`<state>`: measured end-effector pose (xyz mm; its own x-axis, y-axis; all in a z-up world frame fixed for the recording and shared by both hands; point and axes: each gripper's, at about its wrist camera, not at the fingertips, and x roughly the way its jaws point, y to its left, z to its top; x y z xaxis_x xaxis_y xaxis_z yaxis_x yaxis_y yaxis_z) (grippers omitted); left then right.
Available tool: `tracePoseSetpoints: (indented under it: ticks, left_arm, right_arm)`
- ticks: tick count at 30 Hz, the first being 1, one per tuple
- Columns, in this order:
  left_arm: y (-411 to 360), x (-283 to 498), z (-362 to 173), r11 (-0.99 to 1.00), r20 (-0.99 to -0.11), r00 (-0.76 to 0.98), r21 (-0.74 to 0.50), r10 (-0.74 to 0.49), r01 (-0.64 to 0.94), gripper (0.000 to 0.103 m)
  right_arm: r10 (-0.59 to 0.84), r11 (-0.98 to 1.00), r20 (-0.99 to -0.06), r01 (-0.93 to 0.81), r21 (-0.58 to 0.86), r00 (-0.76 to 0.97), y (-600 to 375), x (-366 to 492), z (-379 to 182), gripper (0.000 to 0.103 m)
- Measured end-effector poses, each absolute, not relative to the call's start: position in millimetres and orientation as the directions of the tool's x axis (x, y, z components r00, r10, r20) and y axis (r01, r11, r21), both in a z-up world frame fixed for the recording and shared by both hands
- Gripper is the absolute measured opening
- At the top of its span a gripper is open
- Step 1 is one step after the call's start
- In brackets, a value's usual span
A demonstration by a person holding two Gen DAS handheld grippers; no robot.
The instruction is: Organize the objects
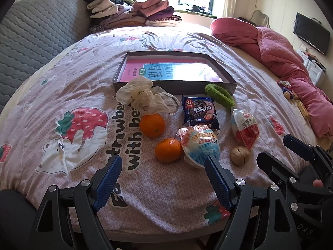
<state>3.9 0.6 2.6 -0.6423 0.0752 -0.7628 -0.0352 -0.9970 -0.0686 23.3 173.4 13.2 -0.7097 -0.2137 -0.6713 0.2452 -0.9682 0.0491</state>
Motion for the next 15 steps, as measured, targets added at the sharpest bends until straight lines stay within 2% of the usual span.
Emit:
tracePoseSetpoints:
  ticks: [15]
  left_arm:
    - [1.5, 4.0, 3.6, -0.998, -0.762, -0.645, -0.063, 0.068, -0.031, 0.082]
  right_arm:
    - [-0.216, -0.968, -0.668, 0.245, 0.052, -0.712, 173.1, 24.8, 14.7, 0.072]
